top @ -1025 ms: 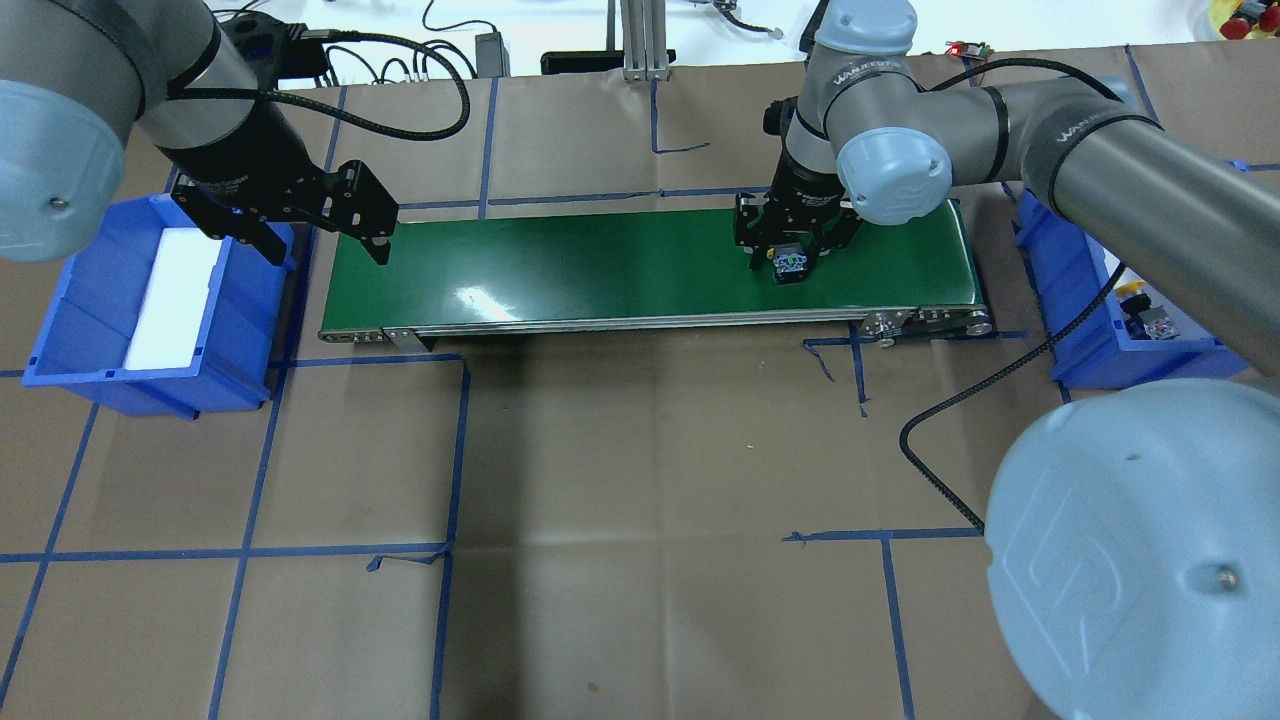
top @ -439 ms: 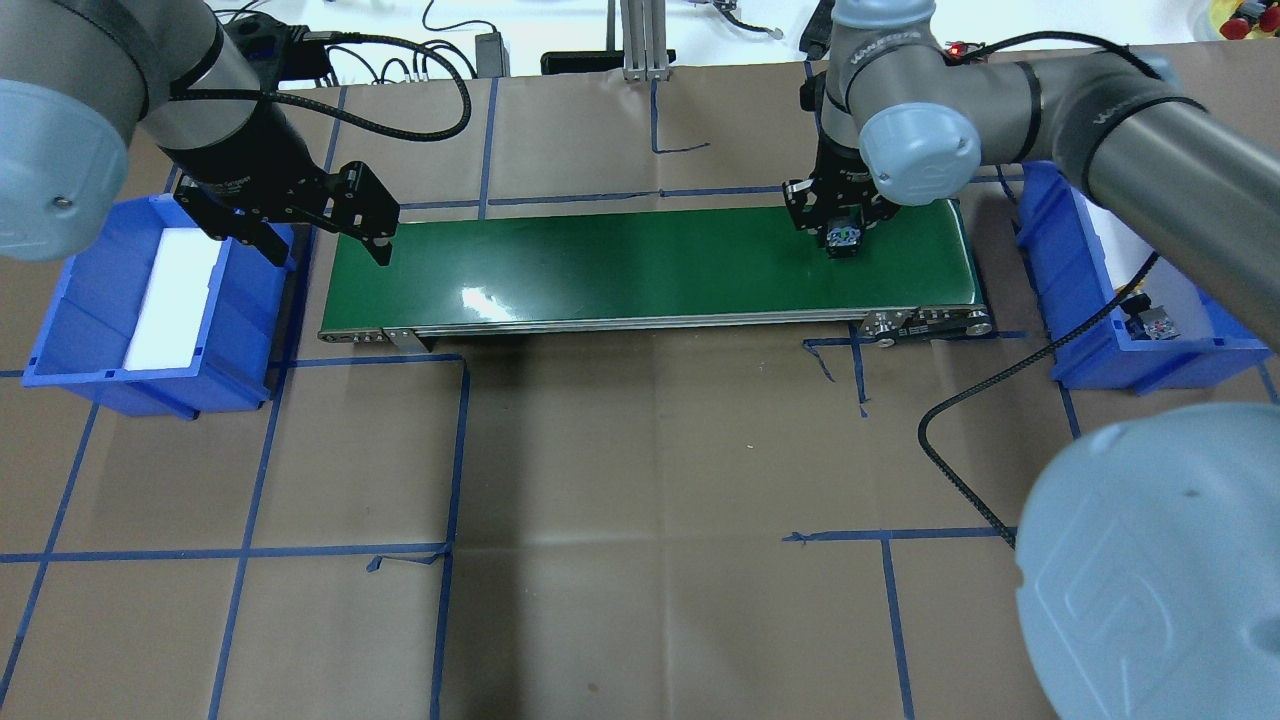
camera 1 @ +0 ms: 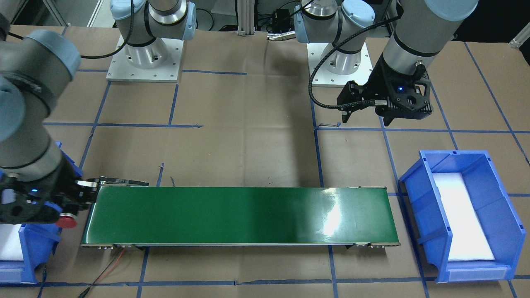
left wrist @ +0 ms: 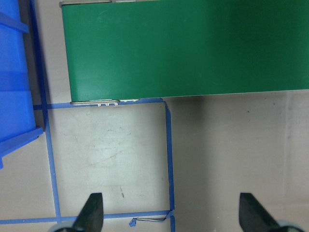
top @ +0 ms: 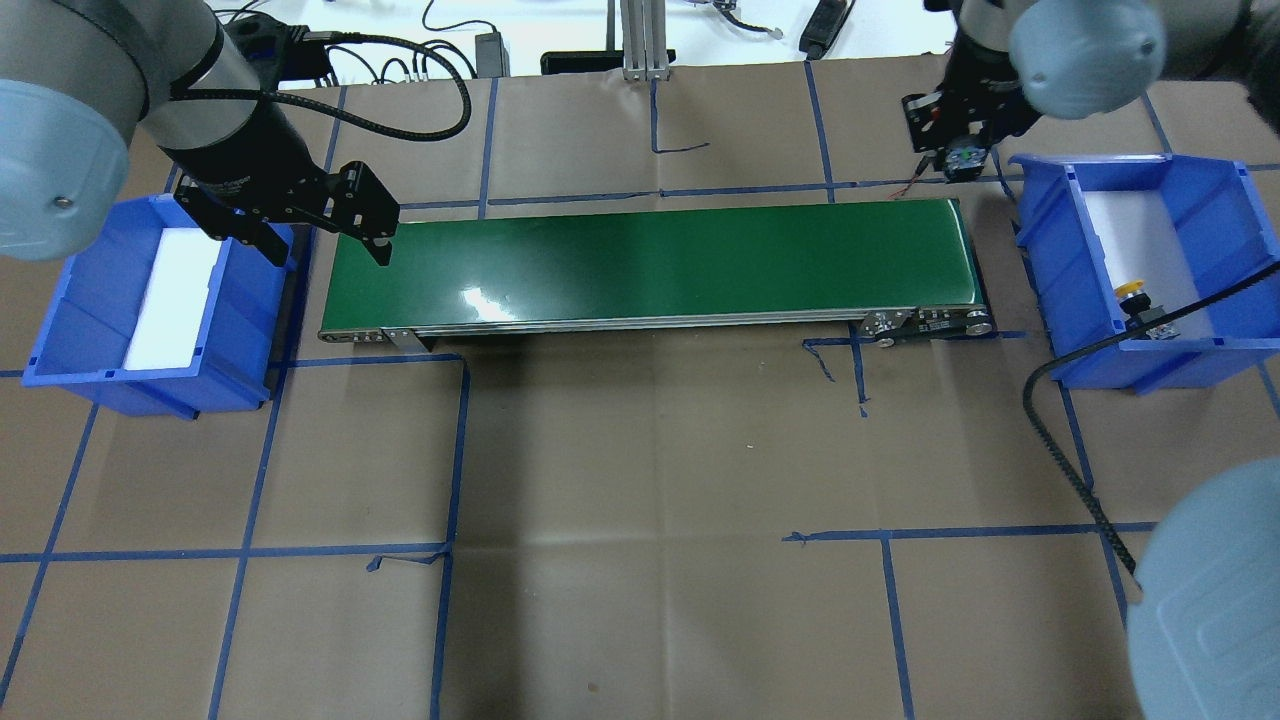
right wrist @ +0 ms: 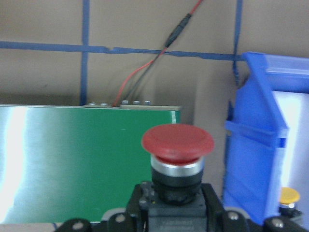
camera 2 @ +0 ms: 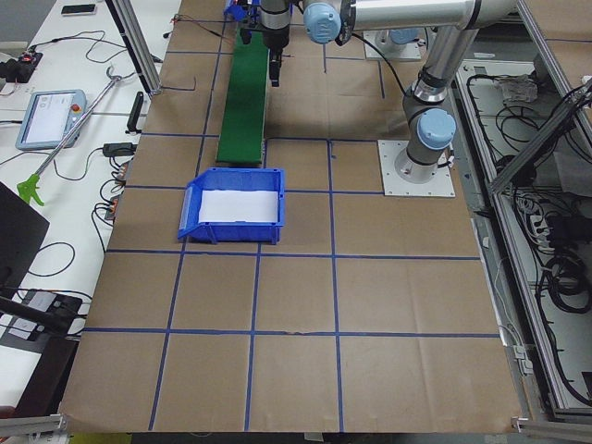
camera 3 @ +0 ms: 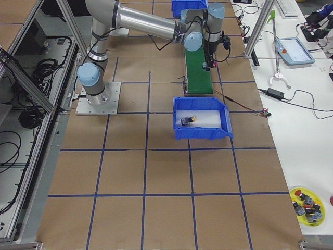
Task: Transport two buttons from left to right
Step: 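Carry the red button switch to the blue bin beside the right arm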
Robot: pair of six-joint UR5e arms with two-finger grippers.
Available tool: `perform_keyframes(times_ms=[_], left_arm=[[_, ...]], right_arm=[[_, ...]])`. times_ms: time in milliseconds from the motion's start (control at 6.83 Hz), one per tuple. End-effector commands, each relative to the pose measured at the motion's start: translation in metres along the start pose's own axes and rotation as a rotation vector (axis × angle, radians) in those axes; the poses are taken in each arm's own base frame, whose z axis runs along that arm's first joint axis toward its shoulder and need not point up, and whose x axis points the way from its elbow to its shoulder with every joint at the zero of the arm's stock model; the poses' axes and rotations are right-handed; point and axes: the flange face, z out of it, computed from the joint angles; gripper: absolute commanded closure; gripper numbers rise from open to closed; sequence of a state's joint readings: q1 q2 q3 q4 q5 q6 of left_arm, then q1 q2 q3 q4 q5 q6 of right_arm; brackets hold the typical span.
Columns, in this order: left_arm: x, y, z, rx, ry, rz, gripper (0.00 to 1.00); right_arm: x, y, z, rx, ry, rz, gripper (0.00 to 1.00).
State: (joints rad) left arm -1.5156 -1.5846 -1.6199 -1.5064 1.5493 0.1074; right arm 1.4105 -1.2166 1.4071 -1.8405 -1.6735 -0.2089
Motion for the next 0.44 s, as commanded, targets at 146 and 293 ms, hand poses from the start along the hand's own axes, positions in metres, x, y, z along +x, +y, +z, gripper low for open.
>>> perform_keyframes(times_ms=[146, 293], left_arm=[[0.000, 0.000, -0.001, 0.003, 0.000, -0.002, 0.01], [0.000, 0.000, -0.001, 0.001, 0.000, -0.002, 0.01]], right_arm=[[0.184, 0.031, 0.007, -0.019, -0.015, 0.020, 0.97], [0.200, 0.032, 0.024, -0.018, -0.049, 0.014, 0.97]])
